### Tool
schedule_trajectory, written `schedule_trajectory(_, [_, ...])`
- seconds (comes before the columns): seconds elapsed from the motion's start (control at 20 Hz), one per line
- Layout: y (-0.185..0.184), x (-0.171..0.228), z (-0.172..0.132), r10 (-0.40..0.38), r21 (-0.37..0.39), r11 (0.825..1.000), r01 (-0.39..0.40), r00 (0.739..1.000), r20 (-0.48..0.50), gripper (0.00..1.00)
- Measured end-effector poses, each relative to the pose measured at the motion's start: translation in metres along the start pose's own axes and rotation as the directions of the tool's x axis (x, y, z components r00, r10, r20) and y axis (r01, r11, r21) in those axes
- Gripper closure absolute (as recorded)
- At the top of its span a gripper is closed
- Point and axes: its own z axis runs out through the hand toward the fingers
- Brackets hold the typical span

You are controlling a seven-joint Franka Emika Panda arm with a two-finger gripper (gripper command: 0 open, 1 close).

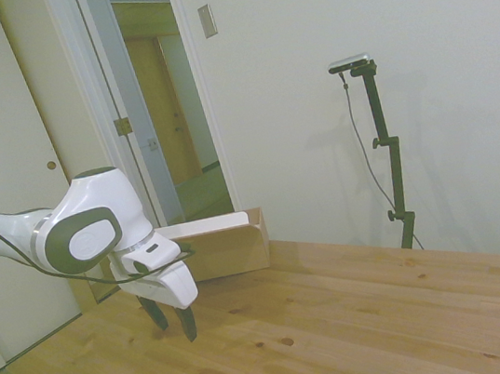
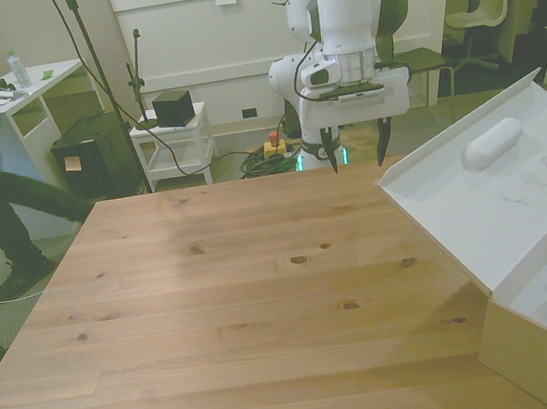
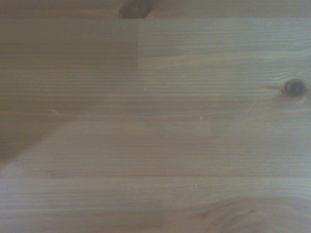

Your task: Close the box

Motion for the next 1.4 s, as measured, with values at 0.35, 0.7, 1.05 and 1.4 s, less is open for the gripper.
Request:
schedule_trajectory(0.35, [-0.030,0.000,-0.037,-0.053,0.062,0.996,0.056,0.997,-0.057,0.00])
schedule_trajectory(0.7, [-0.080,0.016,-0.043,-0.145,0.156,0.973,0.170,0.976,-0.163,0.00])
schedule_trajectory(1.05, [-0.119,0.030,-0.057,-0.215,0.208,0.938,0.277,0.936,-0.279,0.00])
schedule_trajectory(1.4, [-0.151,0.041,-0.104,-0.247,0.218,0.914,0.342,0.895,-0.370,0.00])
